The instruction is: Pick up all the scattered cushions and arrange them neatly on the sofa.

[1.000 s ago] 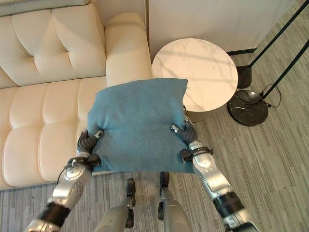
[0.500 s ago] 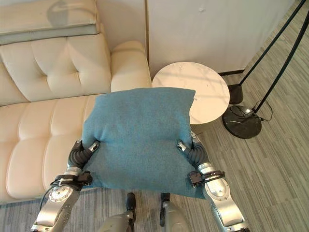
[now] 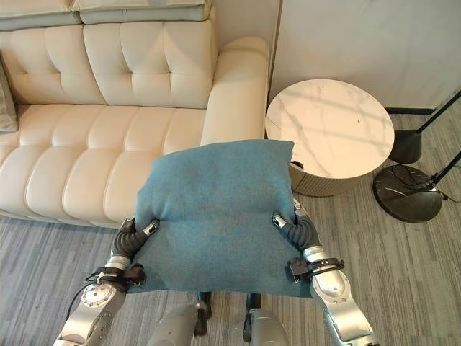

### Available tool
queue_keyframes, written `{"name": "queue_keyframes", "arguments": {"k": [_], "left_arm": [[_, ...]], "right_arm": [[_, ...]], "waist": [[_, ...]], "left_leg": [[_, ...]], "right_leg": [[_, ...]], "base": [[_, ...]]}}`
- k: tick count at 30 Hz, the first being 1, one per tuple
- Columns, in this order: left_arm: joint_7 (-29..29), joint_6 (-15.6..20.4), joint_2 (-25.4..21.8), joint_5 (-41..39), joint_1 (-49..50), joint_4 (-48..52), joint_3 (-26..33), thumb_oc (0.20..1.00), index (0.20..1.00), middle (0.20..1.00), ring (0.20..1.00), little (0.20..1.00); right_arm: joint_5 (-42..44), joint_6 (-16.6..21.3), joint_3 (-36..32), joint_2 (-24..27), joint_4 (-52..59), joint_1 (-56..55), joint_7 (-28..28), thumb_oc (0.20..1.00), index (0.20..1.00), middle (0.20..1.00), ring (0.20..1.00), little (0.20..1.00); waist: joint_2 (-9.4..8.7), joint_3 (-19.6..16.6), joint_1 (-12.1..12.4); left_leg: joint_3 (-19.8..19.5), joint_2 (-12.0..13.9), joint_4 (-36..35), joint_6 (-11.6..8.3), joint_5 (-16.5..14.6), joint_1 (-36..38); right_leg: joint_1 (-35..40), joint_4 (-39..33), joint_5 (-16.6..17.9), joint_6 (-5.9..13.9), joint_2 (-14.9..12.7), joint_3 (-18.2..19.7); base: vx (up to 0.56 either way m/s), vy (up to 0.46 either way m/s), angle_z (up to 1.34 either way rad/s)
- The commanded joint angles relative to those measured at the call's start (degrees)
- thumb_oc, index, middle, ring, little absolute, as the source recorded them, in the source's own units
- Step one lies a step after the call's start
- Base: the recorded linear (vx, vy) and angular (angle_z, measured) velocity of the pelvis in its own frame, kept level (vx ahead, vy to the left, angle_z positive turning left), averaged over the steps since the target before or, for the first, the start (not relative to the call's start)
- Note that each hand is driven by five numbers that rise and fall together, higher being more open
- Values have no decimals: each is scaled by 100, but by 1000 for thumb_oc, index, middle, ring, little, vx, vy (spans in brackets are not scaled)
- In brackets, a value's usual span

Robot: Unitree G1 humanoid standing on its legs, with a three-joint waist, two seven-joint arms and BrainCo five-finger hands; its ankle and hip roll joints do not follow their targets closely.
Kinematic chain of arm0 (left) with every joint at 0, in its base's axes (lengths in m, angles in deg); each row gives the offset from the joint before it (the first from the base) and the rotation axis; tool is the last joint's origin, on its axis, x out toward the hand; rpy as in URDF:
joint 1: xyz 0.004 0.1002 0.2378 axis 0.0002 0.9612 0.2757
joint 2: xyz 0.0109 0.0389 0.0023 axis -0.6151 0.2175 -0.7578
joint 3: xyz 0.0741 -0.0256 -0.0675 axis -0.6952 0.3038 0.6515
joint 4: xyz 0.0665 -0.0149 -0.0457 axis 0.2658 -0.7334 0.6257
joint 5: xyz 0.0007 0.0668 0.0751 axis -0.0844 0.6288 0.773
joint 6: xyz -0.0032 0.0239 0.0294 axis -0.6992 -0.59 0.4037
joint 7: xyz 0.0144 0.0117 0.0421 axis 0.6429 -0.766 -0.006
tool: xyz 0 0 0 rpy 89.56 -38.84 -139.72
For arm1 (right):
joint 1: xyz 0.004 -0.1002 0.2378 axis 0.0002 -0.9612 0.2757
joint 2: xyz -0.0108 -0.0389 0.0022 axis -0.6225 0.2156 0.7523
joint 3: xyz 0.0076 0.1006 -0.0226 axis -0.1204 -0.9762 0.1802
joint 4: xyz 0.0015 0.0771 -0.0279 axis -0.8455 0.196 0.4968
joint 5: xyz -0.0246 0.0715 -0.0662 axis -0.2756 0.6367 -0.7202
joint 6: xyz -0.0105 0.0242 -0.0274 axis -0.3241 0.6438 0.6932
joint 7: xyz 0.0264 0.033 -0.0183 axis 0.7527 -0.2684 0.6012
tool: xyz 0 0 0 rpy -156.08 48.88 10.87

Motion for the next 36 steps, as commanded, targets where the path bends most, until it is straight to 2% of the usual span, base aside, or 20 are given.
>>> {"name": "queue_keyframes", "arguments": {"k": [1, 3, 7, 11, 12, 13, 14, 17, 18, 20, 23, 24, 26, 27, 29, 30, 32, 33, 35, 36], "left_arm": [[195, 587, -126, -144, -438, 564, -85, 200, 200, 200, 200, 200], [245, 575, -138, -158, -489, 536, -114, 200, 200, 200, 200, 200], [293, 512, -228, -95, -409, 523, -44, 200, 200, 200, 200, 200], [351, 455, -288, -30, -261, 544, 48, 200, 200, 200, 200, 200], [361, 456, -300, -28, -253, 551, 70, 200, 200, 200, 200, 200], [361, 453, -302, -29, -250, 549, 69, 200, 200, 200, 200, 200], [376, 453, -338, -3, -253, 587, 98, 200, 200, 200, 200, 200], [418, 450, -411, 49, -269, 604, 103, 200, 200, 200, 200, 200], [421, 437, -469, 77, -284, 607, 95, 200, 200, 200, 200, 200], [421, 429, -474, 90, -284, 596, 86, 200, 200, 200, 200, 200], [418, 409, -531, 144, -263, 582, 96, 200, 200, 200, 200, 200], [409, 414, -536, 156, -270, 568, 77, 200, 200, 200, 200, 200], [430, 412, -517, 135, -293, 536, 2, 200, 200, 200, 200, 200], [449, 418, -512, 145, -313, 525, -25, 200, 200, 200, 200, 200], [466, 434, -532, 165, -308, 498, -45, 200, 200, 200, 200, 200], [477, 435, -523, 154, -312, 511, -61, 200, 200, 200, 200, 200], [484, 440, -450, 164, -358, 481, -89, 200, 200, 200, 200, 200], [501, 450, -414, 172, -383, 456, -109, 200, 200, 200, 200, 200], [511, 462, -369, 180, -397, 433, -107, 200, 200, 200, 200, 200], [550, 463, -305, 209, -393, 398, -115, 200, 200, 200, 200, 200]], "right_arm": [[-119, 692, -70, -180, 742, 361, -98, 200, 200, 200, 200, 200], [-196, 704, -220, -204, 792, 217, -93, 200, 200, 200, 200, 200], [-243, 597, -176, -262, 777, 256, -84, 200, 200, 200, 200, 200], [-193, 504, 24, -361, 725, 376, -199, 200, 200, 200, 200, 200], [-171, 497, 48, -385, 730, 399, -218, 200, 200, 200, 200, 200], [-171, 496, 50, -387, 725, 397, -219, 200, 200, 200, 200, 200], [-129, 470, 93, -420, 728, 447, -260, 200, 200, 200, 200, 200], [-84, 444, 141, -477, 701, 494, -318, 200, 200, 200, 200, 200], [-70, 439, 173, -518, 714, 510, -348, 200, 200, 200, 200, 200], [-70, 441, 184, -534, 719, 508, -359, 200, 200, 200, 200, 200], [-23, 454, 244, -605, 757, 509, -415, 200, 200, 200, 200, 200], [-21, 468, 281, -627, 751, 505, -415, 200, 200, 200, 200, 200], [3, 489, 279, -603, 783, 472, -441, 200, 200, 200, 200, 200], [6, 496, 263, -563, 801, 466, -463, 200, 200, 200, 200, 200], [61, 507, 280, -497, 804, 511, -466, 200, 200, 200, 200, 200], [91, 511, 275, -473, 806, 523, -464, 200, 200, 200, 200, 200], [182, 517, 217, -413, 815, 486, -481, 200, 200, 200, 200, 200], [216, 522, 191, -403, 839, 455, -510, 200, 200, 200, 200, 200], [249, 543, 159, -391, 848, 410, -533, 200, 200, 200, 200, 200], [312, 538, 112, -384, 876, 290, -587, 200, 200, 200, 200, 200]], "waist": [[-466, -352, -181], [-345, -524, -367], [-317, -598, -366], [-393, -574, -252], [-422, -545, -223], [-413, -572, -223], [-445, -544, -169], [-466, -520, -96], [-458, -479, -53], [-448, -459, -38], [-370, -314, -11], [-335, -257, -29], [-276, -182, -140], [-240, -140, -232], [-209, -102, -308], [-235, -87, -342], [-272, -83, -478], [-216, -93, -526], [-256, -123, -556], [-262, -214, -609]], "left_leg": [[621, 323, 681, -126, -925, 41], [1377, 749, 135, -342, -824, 553], [1165, 596, -96, -399, -785, 663], [1006, 389, -4, -245, -980, 641], [1034, 331, 29, -149, -894, 544], [956, 327, 22, -196, -1013, 594], [952, 213, 69, -63, -968, 485], [842, 30, 134, 71, -1070, 374], [756, -113, 142, 180, -1139, 335], [719, -182, 165, 236, -1181, 324], [606, -429, 163, 467, -1358, 465], [593, -464, 148, 500, -1408, 545], [476, -528, 112, 506, -1500, 754], [412, -564, 102, 493, -1555, 871], [350, -635, 74, 471, -1810, 1146], [377, -676, 107, 482, -1807, 1156], [254, -780, 170, 440, -2008, 1429], [139, -766, 191, 401, -2187, 1600], [127, -829, 218, 351, -2232, 1732], [81, -837, 275, 212, -2266, 1968]], "right_leg": [[811, -1410, 276, 662, -269, -111], [925, -1444, 214, 809, -433, -578], [1126, -1539, 273, 863, -524, -697], [1271, -1465, 224, 926, -654, -607], [1206, -1426, 307, 897, -704, -634], [1251, -1423, 218, 936, -691, -575], [1174, -1351, 298, 932, -770, -551], [1064, -1129, 281, 991, -906, -432], [960, -871, 282, 1008, -1007, -349], [889, -683, 295, 1012, -1072, -309], [395, 499, 450, 934, -1234, -108], [217, 800, 473, 923, -1191, -60], [-152, 1046, 345, 864, -796, 136], [-400, 995, 307, 861, -576, 219], [-696, 649, 304, 926, -507, 104], [-774, 451, 433, 892, -518, -23], [-964, -159, 657, 990, -402, -281], [-971, -386, 632, 1098, -319, -379], [-1056, -630, 729, 1150, -335, -537], [-1009, -997, 882, 1177, -395, -1056]], "base": [[-1, 102, 72], [110, 186, 109], [127, 188, 92], [87, 169, 31], [54, 124, 14], [5, 188, 14], [84, 195, 11], [79, 268, 6], [95, 244, 8], [73, 204, 6], [129, 326, 11], [163, 290, 8], [195, 175, 14], [265, 159, 36], [288, 111, 38], [282, 57, 18], [369, 25, 21], [491, 12, 32], [422, -24, 41], [419, -68, 42]]}}
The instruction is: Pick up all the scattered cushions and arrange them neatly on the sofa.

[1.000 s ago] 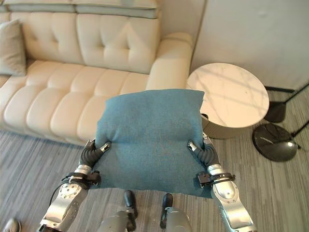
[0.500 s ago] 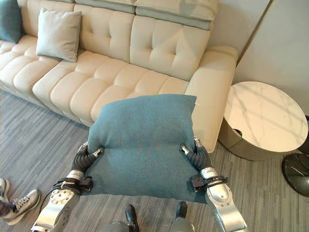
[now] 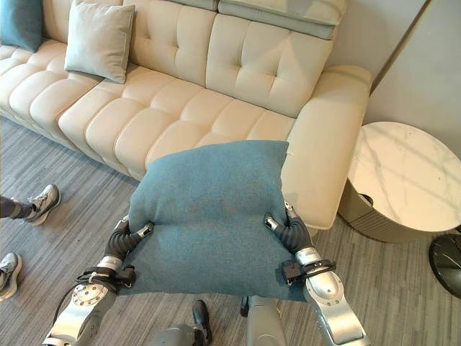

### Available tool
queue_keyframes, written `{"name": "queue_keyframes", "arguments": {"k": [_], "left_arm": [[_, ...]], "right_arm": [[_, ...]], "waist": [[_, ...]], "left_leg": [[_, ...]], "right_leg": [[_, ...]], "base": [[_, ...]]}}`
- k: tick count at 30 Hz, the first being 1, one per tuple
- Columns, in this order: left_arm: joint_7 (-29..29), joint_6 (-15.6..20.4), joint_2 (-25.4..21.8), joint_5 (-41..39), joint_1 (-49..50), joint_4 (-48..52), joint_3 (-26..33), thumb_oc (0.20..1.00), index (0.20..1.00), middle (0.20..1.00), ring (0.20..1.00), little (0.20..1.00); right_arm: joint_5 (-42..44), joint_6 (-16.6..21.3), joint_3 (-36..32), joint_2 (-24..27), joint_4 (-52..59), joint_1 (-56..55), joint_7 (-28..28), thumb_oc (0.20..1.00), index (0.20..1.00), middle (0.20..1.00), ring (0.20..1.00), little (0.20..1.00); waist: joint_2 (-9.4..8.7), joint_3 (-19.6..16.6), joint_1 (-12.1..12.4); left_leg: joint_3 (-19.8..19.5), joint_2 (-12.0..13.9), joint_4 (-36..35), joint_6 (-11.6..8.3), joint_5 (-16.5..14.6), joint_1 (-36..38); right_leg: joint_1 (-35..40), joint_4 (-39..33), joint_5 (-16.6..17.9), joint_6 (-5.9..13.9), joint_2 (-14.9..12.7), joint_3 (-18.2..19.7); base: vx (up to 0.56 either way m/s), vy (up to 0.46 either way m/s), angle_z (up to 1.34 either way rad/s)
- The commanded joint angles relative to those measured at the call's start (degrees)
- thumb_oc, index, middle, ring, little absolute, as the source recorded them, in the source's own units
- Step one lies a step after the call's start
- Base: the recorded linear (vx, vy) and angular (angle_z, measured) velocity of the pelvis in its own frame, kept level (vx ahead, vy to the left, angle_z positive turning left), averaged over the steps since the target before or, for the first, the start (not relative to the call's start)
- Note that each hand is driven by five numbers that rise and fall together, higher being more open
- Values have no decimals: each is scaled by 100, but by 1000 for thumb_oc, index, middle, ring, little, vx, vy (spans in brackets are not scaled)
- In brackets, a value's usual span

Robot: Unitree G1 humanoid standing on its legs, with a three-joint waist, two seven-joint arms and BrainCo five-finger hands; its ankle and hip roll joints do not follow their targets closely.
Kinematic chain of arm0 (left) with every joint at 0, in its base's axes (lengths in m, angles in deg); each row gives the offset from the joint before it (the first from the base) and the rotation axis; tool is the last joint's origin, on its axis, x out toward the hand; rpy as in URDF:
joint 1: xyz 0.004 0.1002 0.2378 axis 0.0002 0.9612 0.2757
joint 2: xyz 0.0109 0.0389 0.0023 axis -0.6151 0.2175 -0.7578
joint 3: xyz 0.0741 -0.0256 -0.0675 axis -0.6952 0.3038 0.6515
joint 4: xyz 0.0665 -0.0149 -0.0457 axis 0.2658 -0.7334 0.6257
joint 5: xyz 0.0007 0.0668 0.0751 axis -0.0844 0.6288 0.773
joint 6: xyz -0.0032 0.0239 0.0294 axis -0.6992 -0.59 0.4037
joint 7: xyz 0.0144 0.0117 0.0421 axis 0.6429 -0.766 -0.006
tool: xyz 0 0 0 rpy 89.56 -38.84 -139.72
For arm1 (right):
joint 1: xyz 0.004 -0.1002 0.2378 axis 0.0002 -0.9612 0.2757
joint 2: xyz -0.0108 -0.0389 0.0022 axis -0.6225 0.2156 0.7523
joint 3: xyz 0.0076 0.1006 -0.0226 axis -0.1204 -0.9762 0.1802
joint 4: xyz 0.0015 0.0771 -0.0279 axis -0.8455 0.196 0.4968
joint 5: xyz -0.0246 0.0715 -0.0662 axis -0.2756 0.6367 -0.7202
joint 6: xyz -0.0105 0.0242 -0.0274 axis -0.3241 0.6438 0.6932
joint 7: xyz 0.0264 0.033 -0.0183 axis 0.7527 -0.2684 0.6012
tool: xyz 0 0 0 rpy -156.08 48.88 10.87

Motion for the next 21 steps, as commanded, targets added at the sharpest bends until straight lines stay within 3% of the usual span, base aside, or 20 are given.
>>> {"name": "queue_keyframes", "arguments": {"k": [1, 2, 3, 5, 6, 7, 8, 9, 11, 12, 13, 14, 15, 16, 17, 18, 21], "left_arm": [[426, 504, 48, 187, -449, 652, -194, 200, 200, 200, 200, 200], [497, 515, 95, 187, -421, 665, -248, 200, 200, 200, 200, 200], [561, 503, 162, 188, -316, 682, -329, 200, 200, 200, 200, 200], [560, 503, 164, 189, -313, 683, -332, 200, 200, 200, 200, 200], [565, 482, 178, 167, -341, 685, -413, 200, 200, 200, 200, 200], [579, 483, 173, 150, -339, 705, -407, 200, 200, 200, 200, 200], [549, 492, 177, 147, -355, 676, -407, 200, 200, 200, 200, 200], [508, 478, 191, 130, -373, 639, -400, 200, 200, 200, 200, 200], [505, 442, 183, 124, -402, 589, -394, 200, 200, 200, 200, 200], [512, 427, 163, 177, -386, 595, -366, 200, 200, 200, 200, 200], [512, 427, 163, 177, -385, 596, -367, 200, 200, 200, 200, 200], [505, 426, 149, 221, -371, 609, -341, 200, 200, 200, 200, 200], [467, 428, 141, 225, -354, 631, -278, 200, 200, 200, 200, 200], [466, 428, 138, 225, -357, 631, -278, 200, 200, 200, 200, 200], [416, 441, 134, 247, -332, 641, -233, 200, 200, 200, 200, 200], [357, 456, 142, 246, -320, 665, -210, 200, 200, 200, 200, 200], [286, 473, 156, 243, -360, 669, -211, 200, 200, 200, 200, 200]], "right_arm": [[393, 659, 83, 26, 677, 339, -316, 200, 200, 200, 200, 200], [450, 671, 14, 45, 712, 188, -345, 200, 200, 200, 200, 200], [459, 667, -90, 70, 757, -37, -402, 200, 200, 200, 200, 200], [459, 666, -92, 72, 760, -42, -402, 200, 200, 200, 200, 200], [375, 699, -164, 227, 689, 20, -301, 200, 200, 200, 200, 200], [369, 717, -173, 277, 685, 65, -266, 200, 200, 200, 200, 200], [431, 736, -210, 303, 645, 63, -222, 200, 200, 200, 200, 200], [431, 713, -242, 328, 617, 80, -162, 200, 200, 200, 200, 200], [401, 697, -241, 360, 578, 124, -126, 200, 200, 200, 200, 200], [344, 681, -259, 354, 554, 131, -105, 200, 200, 200, 200, 200], [344, 681, -259, 353, 554, 129, -105, 200, 200, 200, 200, 200], [299, 669, -259, 348, 535, 138, -96, 200, 200, 200, 200, 200], [242, 665, -264, 327, 477, 128, -74, 200, 200, 200, 200, 200], [242, 666, -264, 324, 477, 131, -74, 200, 200, 200, 200, 200], [180, 656, -248, 323, 446, 145, -43, 200, 200, 200, 200, 200], [137, 637, -287, 302, 371, 116, -19, 200, 200, 200, 200, 200], [39, 603, -327, 308, 288, 68, 0, 200, 200, 200, 200, 200]], "waist": [[140, -342, -223], [106, -421, -329], [161, -559, -440], [169, -562, -444], [236, -573, -524], [249, -550, -531], [244, -550, -530], [194, -565, -505], [140, -557, -450], [32, -573, -386], [28, -567, -372], [-44, -549, -298], [-99, -528, -173], [-112, -536, -176], [-128, -509, -93], [-112, -482, -7], [-70, -497, 1]], "left_leg": [[-289, -399, 347, -310, -1116, 1130], [-303, -402, 551, -374, -1064, 1173], [-360, -293, 1063, -595, -751, 1137], [-365, -283, 1080, -600, -762, 1129], [-256, 6, 2259, -967, -93, 741], [-139, 135, 2809, -1073, 179, 554], [-13, 229, 3192, -1101, 380, 408], [138, 356, 3429, -1035, 292, 129], [300, 490, 3061, -781, -19, -149], [151, 486, 2321, -542, -459, -413], [167, 482, 2305, -538, -461, -390], [-14, 502, 1830, -523, -484, -563], [-462, 535, 1149, -591, -238, -740], [-459, 520, 1109, -588, -198, -739], [-789, 523, 895, -670, 20, -832], [-1356, 596, 473, -823, 419, -964], [-1567, 684, 279, -910, 652, -1045]], "right_leg": [[265, -413, 390, 105, 177, -660], [413, -505, 447, 7, 149, -699], [667, -425, 477, -172, 258, -421], [671, -430, 476, -175, 264, -429], [922, -366, 372, -372, 333, -373], [1047, -364, 286, -483, 374, -334], [1165, -409, 184, -585, 480, -240], [1251, -408, 67, -649, 501, -148], [1382, -391, -48, -620, 511, 63], [1548, -443, -96, -487, 454, 354], [1554, -437, -101, -482, 452, 368], [1649, -424, -140, -442, 424, 561], [1773, -388, -198, -430, 444, 864], [1761, -398, -182, -430, 431, 865], [1837, -389, -217, -430, 487, 1040], [1988, -378, -296, -408, 548, 1383], [2023, -312, -369, -370, 539, 1638]], "base": [[582, -125, 40], [574, -145, 45], [482, -136, 56], [281, -83, 67], [322, -105, 58], [423, -149, 26], [291, -97, -1], [300, -67, 7], [355, 86, -26], [318, 145, -75], [305, 160, -84], [261, 154, -75], [252, 149, -95], [249, 136, -113], [272, 212, -100], [272, 213, -125], [225, 260, -123]]}}
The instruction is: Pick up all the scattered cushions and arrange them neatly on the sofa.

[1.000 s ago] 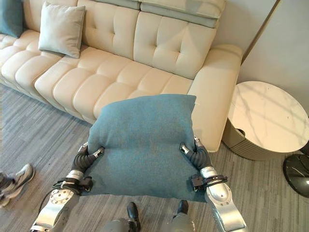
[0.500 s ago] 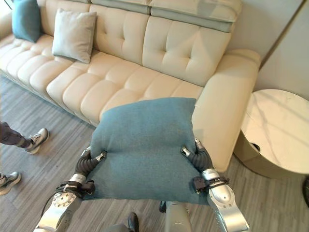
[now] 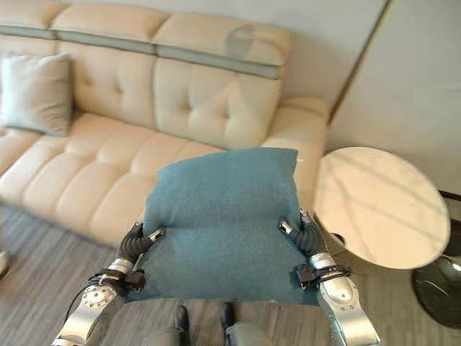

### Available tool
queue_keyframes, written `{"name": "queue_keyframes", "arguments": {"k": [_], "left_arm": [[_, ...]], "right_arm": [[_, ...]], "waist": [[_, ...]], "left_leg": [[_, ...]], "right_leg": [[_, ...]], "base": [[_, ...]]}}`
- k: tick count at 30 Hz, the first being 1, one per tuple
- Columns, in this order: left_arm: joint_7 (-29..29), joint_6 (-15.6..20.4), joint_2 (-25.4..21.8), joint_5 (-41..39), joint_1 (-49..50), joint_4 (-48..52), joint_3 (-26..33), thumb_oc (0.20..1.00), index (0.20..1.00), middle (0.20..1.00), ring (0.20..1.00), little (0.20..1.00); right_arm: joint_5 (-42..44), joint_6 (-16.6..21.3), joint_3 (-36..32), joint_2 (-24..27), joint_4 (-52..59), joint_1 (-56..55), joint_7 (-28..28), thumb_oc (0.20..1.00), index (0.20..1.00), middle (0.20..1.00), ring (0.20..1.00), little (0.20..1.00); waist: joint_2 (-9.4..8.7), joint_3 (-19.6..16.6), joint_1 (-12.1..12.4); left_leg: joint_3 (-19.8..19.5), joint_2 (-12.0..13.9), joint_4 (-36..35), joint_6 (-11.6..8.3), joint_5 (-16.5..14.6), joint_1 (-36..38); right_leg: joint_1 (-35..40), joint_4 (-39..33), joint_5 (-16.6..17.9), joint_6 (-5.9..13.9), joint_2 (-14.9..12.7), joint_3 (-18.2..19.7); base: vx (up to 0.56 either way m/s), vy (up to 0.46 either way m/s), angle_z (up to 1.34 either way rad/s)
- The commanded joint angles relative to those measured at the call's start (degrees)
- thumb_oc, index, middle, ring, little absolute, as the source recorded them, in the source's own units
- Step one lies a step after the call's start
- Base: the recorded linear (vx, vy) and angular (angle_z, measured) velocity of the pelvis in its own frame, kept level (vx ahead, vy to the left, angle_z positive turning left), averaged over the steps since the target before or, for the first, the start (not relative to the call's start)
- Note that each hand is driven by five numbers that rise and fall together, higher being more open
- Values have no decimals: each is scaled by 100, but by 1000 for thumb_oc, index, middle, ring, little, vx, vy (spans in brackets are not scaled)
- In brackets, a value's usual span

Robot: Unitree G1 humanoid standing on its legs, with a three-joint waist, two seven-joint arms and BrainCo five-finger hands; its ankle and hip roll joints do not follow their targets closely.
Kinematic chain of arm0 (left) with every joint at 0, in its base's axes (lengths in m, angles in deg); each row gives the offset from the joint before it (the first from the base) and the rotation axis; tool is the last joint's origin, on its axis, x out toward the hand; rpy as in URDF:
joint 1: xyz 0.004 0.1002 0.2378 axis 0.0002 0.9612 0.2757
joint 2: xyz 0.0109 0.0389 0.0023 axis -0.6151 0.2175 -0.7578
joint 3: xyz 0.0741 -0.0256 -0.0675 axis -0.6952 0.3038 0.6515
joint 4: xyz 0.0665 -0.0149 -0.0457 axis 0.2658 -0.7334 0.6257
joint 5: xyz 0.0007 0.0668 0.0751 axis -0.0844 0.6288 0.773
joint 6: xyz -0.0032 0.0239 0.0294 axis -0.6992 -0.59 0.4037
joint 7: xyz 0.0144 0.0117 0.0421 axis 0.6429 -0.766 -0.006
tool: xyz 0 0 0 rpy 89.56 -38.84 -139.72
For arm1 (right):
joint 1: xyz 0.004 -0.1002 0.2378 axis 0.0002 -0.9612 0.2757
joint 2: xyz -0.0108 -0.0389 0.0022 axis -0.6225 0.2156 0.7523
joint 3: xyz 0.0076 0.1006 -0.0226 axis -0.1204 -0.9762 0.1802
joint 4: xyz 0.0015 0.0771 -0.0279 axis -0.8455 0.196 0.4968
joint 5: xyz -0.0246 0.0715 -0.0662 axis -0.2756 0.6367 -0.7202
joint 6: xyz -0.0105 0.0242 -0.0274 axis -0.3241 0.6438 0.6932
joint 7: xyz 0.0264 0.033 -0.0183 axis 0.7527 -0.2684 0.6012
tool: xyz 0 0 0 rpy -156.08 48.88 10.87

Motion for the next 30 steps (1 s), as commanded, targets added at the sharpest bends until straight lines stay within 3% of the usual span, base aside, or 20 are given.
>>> {"name": "queue_keyframes", "arguments": {"k": [1, 3, 8, 9, 10, 11, 12, 14, 16, 18, 19, 20, 21, 22, 24, 25, 26, 28, 30], "left_arm": [[43, 530, 103, 162, -314, 671, -24, 200, 200, 200, 200, 200], [81, 498, 114, 167, -373, 607, -91, 200, 200, 200, 200, 200], [72, 482, -80, 223, -493, 588, -33, 200, 200, 200, 200, 200], [10, 506, -114, 188, -519, 574, 27, 200, 200, 200, 200, 200], [-71, 517, -133, 168, -539, 565, 80, 200, 200, 200, 200, 200], [-71, 518, -134, 168, -542, 563, 82, 200, 200, 200, 200, 200], [-83, 519, -135, 163, -529, 522, 104, 200, 200, 200, 200, 200], [-63, 521, -73, 176, -488, 477, 110, 200, 200, 200, 200, 200], [-23, 519, -35, 158, -470, 459, 124, 200, 200, 200, 200, 200], [50, 505, -2, 181, -442, 404, 89, 200, 200, 200, 200, 200], [106, 472, 27, 218, -464, 402, 50, 200, 200, 200, 200, 200], [103, 498, 122, 154, -529, 364, -8, 200, 200, 200, 200, 200], [137, 511, 130, 66, -543, 391, -2, 200, 200, 200, 200, 200], [168, 524, 139, 92, -531, 441, -33, 200, 200, 200, 200, 200], [149, 512, 134, 123, -541, 432, -29, 200, 200, 200, 200, 200], [113, 502, 102, 134, -522, 426, 18, 200, 200, 200, 200, 200], [112, 501, 101, 134, -519, 428, 19, 200, 200, 200, 200, 200], [-20, 499, 67, 116, -491, 443, 97, 200, 200, 200, 200, 200], [-85, 516, 71, 117, -496, 430, 101, 200, 200, 200, 200, 200]], "right_arm": [[-145, 510, -94, 56, 613, 193, -80, 200, 200, 200, 200, 200], [-283, 492, -172, 26, 547, 94, -121, 200, 200, 200, 200, 200], [-401, 428, -19, -213, 495, 359, -174, 200, 200, 200, 200, 200], [-401, 443, 93, -278, 466, 485, -168, 200, 200, 200, 200, 200], [-344, 455, 242, -396, 447, 624, -180, 200, 200, 200, 200, 200], [-344, 457, 244, -398, 443, 630, -179, 200, 200, 200, 200, 200], [-334, 440, 300, -418, 397, 678, -175, 200, 200, 200, 200, 200], [-305, 462, 313, -415, 357, 660, -208, 200, 200, 200, 200, 200], [-232, 475, 290, -392, 324, 662, -214, 200, 200, 200, 200, 200], [-172, 493, 190, -390, 243, 556, -168, 200, 200, 200, 200, 200], [-161, 486, 115, -354, 265, 476, -169, 200, 200, 200, 200, 200], [-121, 486, 35, -329, 220, 459, -176, 200, 200, 200, 200, 200], [-68, 475, -8, -278, 252, 463, -130, 200, 200, 200, 200, 200], [37, 493, -47, -227, 238, 401, -121, 200, 200, 200, 200, 200], [25, 485, -6, -179, 179, 453, -105, 200, 200, 200, 200, 200], [1, 434, 35, -144, 91, 515, -82, 200, 200, 200, 200, 200], [1, 434, 38, -145, 90, 515, -82, 200, 200, 200, 200, 200], [-82, 362, 77, -97, 50, 521, -69, 200, 200, 200, 200, 200], [-145, 347, 76, -67, 11, 514, -45, 200, 200, 200, 200, 200]], "waist": [[272, -195, -7], [337, -306, -66], [292, -334, -44], [286, -298, 19], [321, -291, 129], [317, -287, 128], [329, -297, 129], [319, -308, 93], [301, -354, 125], [252, -379, 121], [236, -378, 60], [222, -354, 42], [219, -307, 62], [181, -237, 47], [172, -217, 57], [126, -221, 98], [128, -222, 94], [109, -344, 169], [142, -369, 182]], "left_leg": [[91, 304, -300, -200, 553, 209], [342, 305, -442, -209, 567, 475], [946, 15, -701, 123, 446, 887], [1148, -26, -754, 188, 416, 991], [1433, -23, -873, 233, 445, 1087], [1434, -28, -884, 233, 450, 1094], [1493, -68, -994, 255, 491, 1175], [1566, -229, -1173, 274, 555, 1319], [1597, -377, -1221, 264, 581, 1306], [1571, -470, -1156, 205, 547, 1231], [1529, -502, -1083, 172, 501, 1174], [1482, -536, -691, 74, 420, 940], [1542, -554, -368, -3, 323, 819], [1517, -528, 236, -58, 206, 579], [1433, -454, 487, -80, 118, 451], [1222, -216, 631, -70, 45, 296], [1218, -213, 647, -72, 33, 290], [892, 150, 233, -86, 190, 292], [817, 229, 31, -114, 293, 335]], "right_leg": [[-200, 237, -461, 912, -812, -272], [-144, 238, -443, 1017, -954, -174], [-392, 565, -183, 1257, -1226, 84], [-484, 720, -102, 1290, -1315, -108], [-668, 995, -6, 1284, -1475, -704], [-674, 1009, -15, 1285, -1479, -701], [-684, 1100, -52, 1228, -1439, -931], [-722, 1145, -217, 1167, -975, -1068], [-665, 843, -293, 1098, -704, -1196], [-389, 219, -385, 953, -684, -1334], [-332, 150, -419, 886, -582, -1138], [-339, 56, -324, 879, -593, -1007], [-283, -43, -258, 880, -704, -1112], [-227, -66, -245, 840, -800, -1061], [-212, -107, -225, 849, -856, -1056], [-189, -159, -199, 903, -1005, -1014], [-187, -159, -202, 903, -1002, -1017], [-162, -249, -213, 1012, -1211, -934], [-151, -241, -249, 1040, -1261, -928]], "base": [[253, 338, -102], [251, 389, -76], [137, 375, -49], [22, 389, -99], [16, 270, -110], [16, 227, -150], [30, 166, -101], [61, 223, -30], [31, 119, 13], [-11, 39, 35], [-56, 19, 42], [-49, 34, 46], [-54, 81, 76], [-27, 68, 69], [-14, 134, 53], [10, 169, 22], [68, 200, 3], [141, 233, -1], [164, 284, -7]]}}
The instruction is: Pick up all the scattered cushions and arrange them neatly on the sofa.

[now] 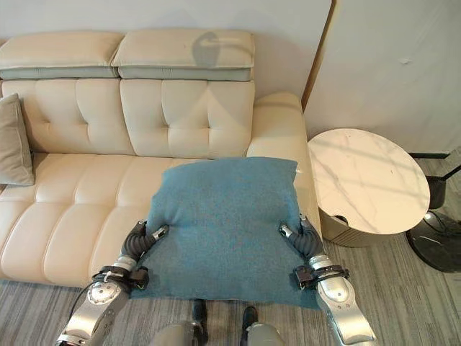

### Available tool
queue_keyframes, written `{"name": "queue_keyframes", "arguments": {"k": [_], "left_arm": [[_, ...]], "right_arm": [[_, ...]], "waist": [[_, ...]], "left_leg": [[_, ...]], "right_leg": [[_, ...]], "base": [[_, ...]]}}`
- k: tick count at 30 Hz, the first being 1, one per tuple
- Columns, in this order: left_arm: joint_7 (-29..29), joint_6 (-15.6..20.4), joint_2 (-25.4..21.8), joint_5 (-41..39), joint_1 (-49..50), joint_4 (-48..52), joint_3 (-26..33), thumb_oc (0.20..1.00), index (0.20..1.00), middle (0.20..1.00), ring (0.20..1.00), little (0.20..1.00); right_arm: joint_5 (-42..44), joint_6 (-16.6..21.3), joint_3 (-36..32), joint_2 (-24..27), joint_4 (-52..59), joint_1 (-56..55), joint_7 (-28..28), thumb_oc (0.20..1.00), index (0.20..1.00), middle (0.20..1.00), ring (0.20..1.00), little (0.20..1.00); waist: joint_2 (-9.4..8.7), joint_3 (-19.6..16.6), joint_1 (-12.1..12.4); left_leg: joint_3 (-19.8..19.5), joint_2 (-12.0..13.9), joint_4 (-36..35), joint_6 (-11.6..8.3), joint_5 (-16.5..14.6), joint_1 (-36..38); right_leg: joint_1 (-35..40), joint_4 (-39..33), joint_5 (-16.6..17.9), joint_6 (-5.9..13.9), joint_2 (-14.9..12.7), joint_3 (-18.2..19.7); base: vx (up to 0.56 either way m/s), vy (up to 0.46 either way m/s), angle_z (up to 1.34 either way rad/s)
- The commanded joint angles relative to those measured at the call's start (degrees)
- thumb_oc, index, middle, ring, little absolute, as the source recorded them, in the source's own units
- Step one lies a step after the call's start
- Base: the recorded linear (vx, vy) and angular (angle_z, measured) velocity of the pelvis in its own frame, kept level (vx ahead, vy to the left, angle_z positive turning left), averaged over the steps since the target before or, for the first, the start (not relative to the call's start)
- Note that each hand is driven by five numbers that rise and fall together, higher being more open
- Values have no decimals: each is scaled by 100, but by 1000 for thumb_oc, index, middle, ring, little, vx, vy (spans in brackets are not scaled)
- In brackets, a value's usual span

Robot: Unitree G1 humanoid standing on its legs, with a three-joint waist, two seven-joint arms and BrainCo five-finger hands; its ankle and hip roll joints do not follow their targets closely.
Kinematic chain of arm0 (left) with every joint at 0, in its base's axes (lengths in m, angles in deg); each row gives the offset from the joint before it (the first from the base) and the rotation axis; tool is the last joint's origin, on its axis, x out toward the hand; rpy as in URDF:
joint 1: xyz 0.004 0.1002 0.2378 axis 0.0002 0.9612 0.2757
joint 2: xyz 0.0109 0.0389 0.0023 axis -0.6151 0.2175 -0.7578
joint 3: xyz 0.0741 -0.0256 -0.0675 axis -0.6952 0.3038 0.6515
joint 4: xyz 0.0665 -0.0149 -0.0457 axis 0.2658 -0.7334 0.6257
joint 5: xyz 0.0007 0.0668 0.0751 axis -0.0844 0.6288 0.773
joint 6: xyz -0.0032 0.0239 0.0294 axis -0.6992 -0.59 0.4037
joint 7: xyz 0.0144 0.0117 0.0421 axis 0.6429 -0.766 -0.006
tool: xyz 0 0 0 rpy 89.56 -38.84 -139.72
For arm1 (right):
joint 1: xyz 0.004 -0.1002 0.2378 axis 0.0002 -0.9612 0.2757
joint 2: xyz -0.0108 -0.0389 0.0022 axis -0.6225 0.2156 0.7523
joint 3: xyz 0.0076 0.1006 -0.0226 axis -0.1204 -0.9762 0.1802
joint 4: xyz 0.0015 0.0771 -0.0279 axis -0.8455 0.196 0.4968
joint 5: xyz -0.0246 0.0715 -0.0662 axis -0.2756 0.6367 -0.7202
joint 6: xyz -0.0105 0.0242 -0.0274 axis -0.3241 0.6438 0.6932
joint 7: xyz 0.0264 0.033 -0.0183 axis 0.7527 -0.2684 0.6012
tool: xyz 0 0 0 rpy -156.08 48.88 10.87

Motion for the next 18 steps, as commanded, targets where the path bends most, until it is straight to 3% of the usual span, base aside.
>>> {"name": "queue_keyframes", "arguments": {"k": [1, 3, 5, 9, 11, 12, 15, 18], "left_arm": [[-6, 561, -26, -31, -345, 628, 78, 200, 200, 200, 200, 200], [-22, 571, -36, -19, -416, 586, 27, 200, 200, 200, 200, 200], [-1, 553, -126, 59, -498, 578, -37, 200, 200, 200, 200, 200], [-82, 552, -307, 176, -507, 563, 98, 200, 200, 200, 200, 200], [-85, 552, -328, 204, -487, 539, 135, 200, 200, 200, 200, 200], [-105, 562, -327, 268, -504, 449, 157, 200, 200, 200, 200, 200], [-271, 632, -377, 372, -638, 315, 187, 200, 200, 200, 200, 200], [-492, 682, -350, 380, -1005, 154, 121, 200, 200, 200, 200, 200]], "right_arm": [[-170, 471, 11, -26, 463, 387, -67, 200, 200, 200, 200, 200], [-232, 469, -19, -24, 438, 390, -32, 200, 200, 200, 200, 200], [-313, 431, 47, -137, 432, 468, -44, 200, 200, 200, 200, 200], [-266, 461, 319, -412, 340, 743, -55, 200, 200, 200, 200, 200], [-262, 471, 363, -454, 309, 765, -59, 200, 200, 200, 200, 200], [-240, 481, 412, -478, 263, 832, -71, 200, 200, 200, 200, 200], [-173, 555, 569, -455, 188, 1183, 41, 200, 200, 200, 200, 200], [-135, 643, 631, -479, 127, 1524, 270, 200, 200, 200, 200, 200]], "waist": [[-43, -502, -8], [-17, -504, -41], [26, -475, -17], [43, -329, 101], [40, -292, 133], [43, -261, 105], [18, -189, 120], [11, -123, 117]], "left_leg": [[-147, 178, -877, -219, -69, 493], [-105, 141, -908, -255, -19, 520], [-44, -114, -1064, -99, -57, 636], [274, -221, -1218, 156, -130, 854], [350, -239, -1280, 176, -117, 929], [339, -351, -1349, 213, -121, 1022], [362, -545, -1399, 259, -185, 1057], [181, -698, -1240, 282, -251, 751]], "right_leg": [[225, -859, 145, 811, -145, 645], [229, -856, 166, 848, -219, 611], [82, -672, 233, 946, -407, 742], [-377, 96, 365, 988, -495, 680], [-493, 282, 389, 987, -442, 652], [-621, 297, 327, 929, -106, 712], [-822, -168, 392, 799, 242, 518], [-957, -414, 460, 760, 302, 848]], "base": [[221, 421, -24], [139, 343, -31], [100, 415, -14], [33, 256, -33], [50, 134, -71], [101, 131, -22], [88, 64, 9], [19, -4, 34]]}}
